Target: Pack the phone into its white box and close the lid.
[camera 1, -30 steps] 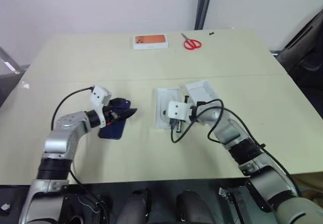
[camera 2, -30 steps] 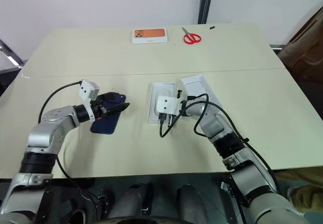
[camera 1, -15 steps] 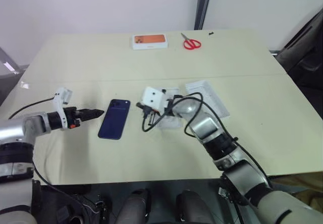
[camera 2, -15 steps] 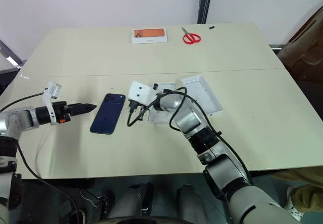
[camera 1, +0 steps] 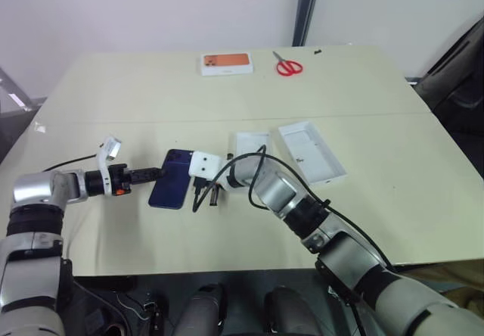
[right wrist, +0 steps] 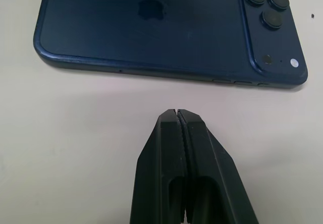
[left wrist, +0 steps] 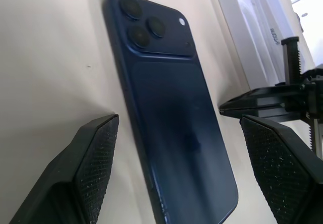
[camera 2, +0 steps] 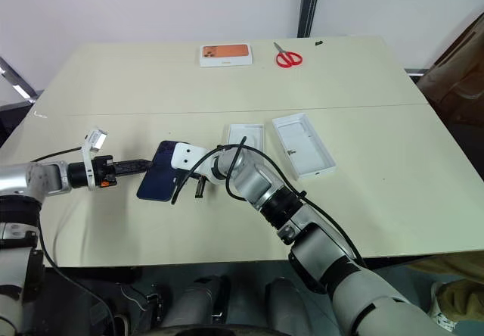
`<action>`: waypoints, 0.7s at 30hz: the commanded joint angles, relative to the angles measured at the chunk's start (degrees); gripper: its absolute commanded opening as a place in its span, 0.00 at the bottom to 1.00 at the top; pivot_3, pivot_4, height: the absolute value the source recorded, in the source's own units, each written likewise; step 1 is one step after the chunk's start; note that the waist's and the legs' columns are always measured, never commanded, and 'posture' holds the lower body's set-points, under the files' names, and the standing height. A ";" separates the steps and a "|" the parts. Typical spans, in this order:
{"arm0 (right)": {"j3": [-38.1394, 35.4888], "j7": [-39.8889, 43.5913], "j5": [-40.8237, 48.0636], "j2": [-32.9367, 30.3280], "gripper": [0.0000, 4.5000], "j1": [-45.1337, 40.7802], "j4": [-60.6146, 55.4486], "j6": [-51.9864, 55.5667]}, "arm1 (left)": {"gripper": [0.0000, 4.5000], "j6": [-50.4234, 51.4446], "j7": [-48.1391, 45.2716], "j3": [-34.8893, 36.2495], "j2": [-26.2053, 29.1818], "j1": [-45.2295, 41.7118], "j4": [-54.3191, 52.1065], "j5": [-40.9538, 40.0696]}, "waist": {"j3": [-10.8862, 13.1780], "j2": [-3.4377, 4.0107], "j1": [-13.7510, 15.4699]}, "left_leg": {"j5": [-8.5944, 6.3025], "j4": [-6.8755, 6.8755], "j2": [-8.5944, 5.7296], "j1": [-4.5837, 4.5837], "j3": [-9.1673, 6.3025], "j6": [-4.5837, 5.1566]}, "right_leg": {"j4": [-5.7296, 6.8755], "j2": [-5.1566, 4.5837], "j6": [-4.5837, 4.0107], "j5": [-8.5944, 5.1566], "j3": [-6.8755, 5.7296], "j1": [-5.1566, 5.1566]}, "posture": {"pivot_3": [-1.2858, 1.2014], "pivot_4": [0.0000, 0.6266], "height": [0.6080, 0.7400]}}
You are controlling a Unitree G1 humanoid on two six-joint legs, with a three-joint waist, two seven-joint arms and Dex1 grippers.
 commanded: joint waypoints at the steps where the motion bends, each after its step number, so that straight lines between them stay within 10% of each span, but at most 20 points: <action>1: 0.54 -0.58 -0.58 0.78 0.01 -0.60 -0.02 -0.46 | 0.91 2.29 -1.21 -5.76 -3.09 2.27 2.01 2.16 | -0.11 0.09 0.08 | 0.00 0.00 -0.01 0.02 0.00 0.01 | 0.00 -0.01 0.00 0.00 0.00 0.02 | 0.52 0.24 0.95; 21: -0.10 -0.89 -1.01 -1.00 0.01 -0.66 1.12 -1.64 | 0.91 7.18 0.95 -7.72 -9.37 2.21 -5.21 2.63 | -0.33 0.33 0.54 | -0.17 -0.01 -0.16 0.28 -0.14 0.28 | -0.01 -0.10 0.01 0.00 -0.01 0.36 | 0.52 0.24 0.95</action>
